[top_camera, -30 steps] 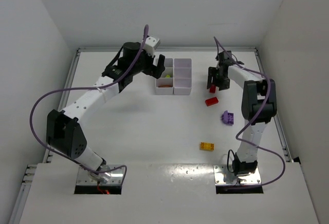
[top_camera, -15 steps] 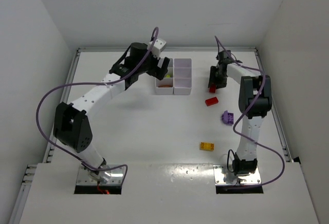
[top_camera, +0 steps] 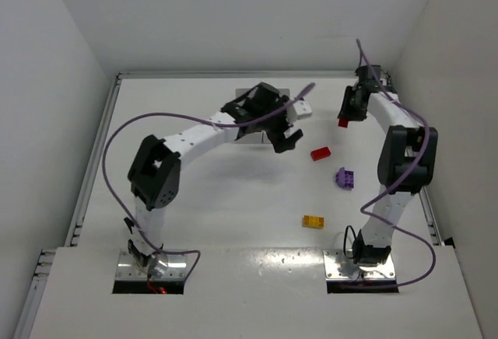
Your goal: Sort the legos into containers by color
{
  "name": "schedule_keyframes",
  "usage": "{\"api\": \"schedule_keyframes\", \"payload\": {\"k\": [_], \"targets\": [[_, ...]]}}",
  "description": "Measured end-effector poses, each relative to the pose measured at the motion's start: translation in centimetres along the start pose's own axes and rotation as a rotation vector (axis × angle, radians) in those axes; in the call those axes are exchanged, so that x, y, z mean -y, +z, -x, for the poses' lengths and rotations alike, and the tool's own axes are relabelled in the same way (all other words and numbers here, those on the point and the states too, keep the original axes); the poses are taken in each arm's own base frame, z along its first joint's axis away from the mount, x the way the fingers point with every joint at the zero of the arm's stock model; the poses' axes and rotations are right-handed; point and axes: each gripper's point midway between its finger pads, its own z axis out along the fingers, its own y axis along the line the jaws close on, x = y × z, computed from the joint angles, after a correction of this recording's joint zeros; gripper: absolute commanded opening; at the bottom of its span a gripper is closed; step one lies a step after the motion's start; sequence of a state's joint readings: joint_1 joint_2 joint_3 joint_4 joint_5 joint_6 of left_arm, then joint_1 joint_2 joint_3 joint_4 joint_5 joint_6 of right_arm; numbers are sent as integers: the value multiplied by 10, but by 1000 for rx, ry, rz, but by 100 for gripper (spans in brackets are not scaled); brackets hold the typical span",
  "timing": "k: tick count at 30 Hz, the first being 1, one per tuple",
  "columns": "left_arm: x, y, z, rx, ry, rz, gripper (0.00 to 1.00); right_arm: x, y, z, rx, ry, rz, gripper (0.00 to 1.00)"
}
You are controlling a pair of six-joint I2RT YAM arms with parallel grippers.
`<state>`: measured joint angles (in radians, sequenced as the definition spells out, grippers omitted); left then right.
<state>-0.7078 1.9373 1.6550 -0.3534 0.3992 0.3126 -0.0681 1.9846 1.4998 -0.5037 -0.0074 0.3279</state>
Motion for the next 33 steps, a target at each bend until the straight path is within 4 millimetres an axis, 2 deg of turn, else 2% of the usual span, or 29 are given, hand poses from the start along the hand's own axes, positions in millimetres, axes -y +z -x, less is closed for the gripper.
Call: {"api": "schedule_keyframes", "payload": {"k": [5, 7, 9, 14, 19, 26, 28, 29, 31, 32, 33], "targets": [[50, 71, -14, -60, 56, -142, 98, 42, -61, 49, 173, 50, -37, 0], [59, 87, -25, -77, 56, -173, 98, 57, -81, 58, 220, 68, -53, 0], [61, 94, -36, -92, 45, -188, 98, 64, -93, 58, 238, 78, -57, 0], [55, 114, -48, -84, 16, -181, 98, 67, -95, 49, 222, 85, -39, 0], [45, 140, -44, -38, -7, -177, 98, 70, -94, 45, 210, 94, -32, 0], [37, 177, -52, -14, -32, -181, 98, 91, -101, 48, 226, 134, -51, 0], [32, 189, -48, 8, -31, -173, 98, 99, -105, 49, 237, 147, -60, 0], [30, 193, -44, 16, -31, -172, 97, 103, -109, 51, 247, 154, -66, 0], [26, 200, -39, 28, -32, -166, 88, 110, -118, 54, 269, 165, -76, 0], [25, 202, -39, 25, -35, -163, 70, 112, -124, 54, 280, 169, -80, 0], [27, 203, -39, 22, -31, -163, 58, 115, -128, 55, 288, 173, -84, 0]]}}
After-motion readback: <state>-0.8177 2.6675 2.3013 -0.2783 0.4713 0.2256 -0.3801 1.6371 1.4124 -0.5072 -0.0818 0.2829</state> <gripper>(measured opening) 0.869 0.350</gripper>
